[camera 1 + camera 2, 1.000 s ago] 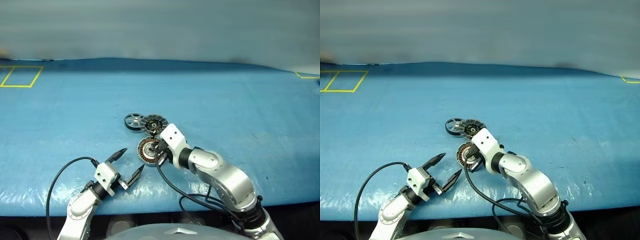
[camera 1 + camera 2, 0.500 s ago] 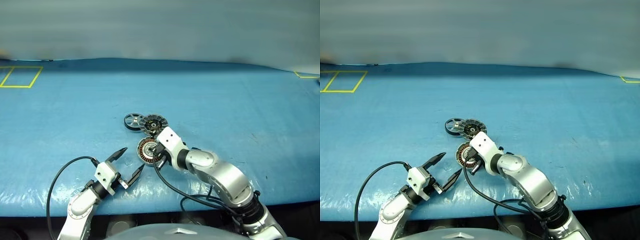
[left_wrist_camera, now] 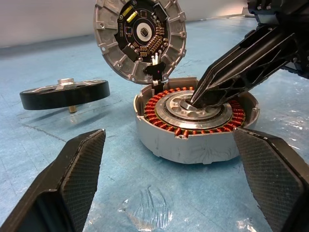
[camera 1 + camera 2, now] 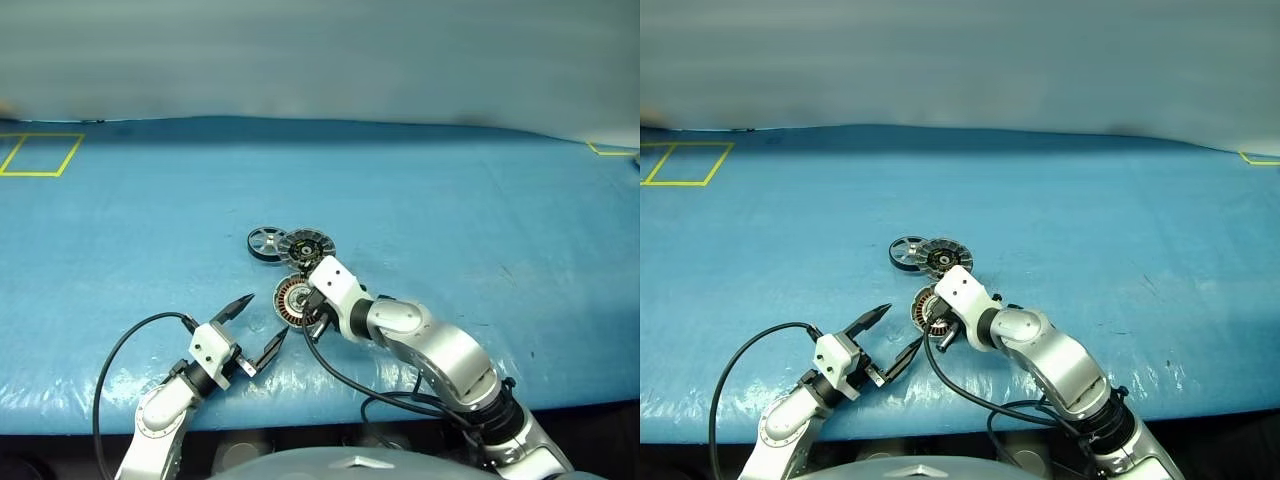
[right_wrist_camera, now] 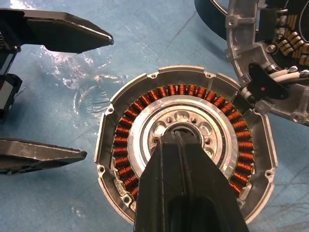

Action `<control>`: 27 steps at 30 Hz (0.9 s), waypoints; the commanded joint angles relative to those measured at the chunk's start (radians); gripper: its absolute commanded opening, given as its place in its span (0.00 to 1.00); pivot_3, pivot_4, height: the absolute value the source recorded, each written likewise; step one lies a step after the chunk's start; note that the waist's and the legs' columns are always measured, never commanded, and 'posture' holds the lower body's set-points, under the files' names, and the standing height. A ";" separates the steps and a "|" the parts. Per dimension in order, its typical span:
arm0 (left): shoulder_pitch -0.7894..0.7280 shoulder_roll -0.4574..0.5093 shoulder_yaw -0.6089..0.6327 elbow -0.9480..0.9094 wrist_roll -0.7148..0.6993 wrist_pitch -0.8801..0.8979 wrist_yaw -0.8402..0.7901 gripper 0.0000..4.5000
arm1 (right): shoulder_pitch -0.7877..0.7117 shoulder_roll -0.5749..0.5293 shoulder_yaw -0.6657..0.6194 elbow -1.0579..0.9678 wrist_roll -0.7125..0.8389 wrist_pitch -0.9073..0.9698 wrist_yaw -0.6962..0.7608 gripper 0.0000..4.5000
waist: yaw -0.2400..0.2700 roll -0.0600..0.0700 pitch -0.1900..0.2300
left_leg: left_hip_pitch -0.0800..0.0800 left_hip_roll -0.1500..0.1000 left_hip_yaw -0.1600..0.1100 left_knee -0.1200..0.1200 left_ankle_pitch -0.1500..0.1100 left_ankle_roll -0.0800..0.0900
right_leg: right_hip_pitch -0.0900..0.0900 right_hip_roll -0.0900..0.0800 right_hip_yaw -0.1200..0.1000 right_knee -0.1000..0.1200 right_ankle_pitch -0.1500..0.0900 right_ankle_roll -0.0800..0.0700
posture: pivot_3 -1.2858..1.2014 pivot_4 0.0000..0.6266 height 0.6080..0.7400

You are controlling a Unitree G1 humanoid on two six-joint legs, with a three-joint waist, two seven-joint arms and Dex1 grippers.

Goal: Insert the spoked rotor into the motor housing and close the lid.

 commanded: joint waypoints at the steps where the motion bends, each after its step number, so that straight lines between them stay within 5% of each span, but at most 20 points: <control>1: 0.004 -0.004 -0.005 -0.013 -0.003 -0.005 0.002 1.00 | -0.014 0.012 -0.006 0.001 -0.005 -0.021 -0.005 0.00 | 0.000 0.000 0.000 | 0.000 0.000 0.000 0.000 0.000 0.000 | 0.000 0.000 0.000 0.000 0.000 0.000 | 0.52 0.24 1.00; 27: 0.011 0.000 -0.015 -0.012 -0.004 0.000 0.001 1.00 | -0.012 0.033 -0.070 -0.037 0.030 0.006 -0.016 0.00 | 0.000 0.000 0.000 | 0.000 0.000 0.000 0.000 0.000 0.000 | 0.000 0.000 0.000 0.000 0.000 0.000 | 0.52 0.24 1.00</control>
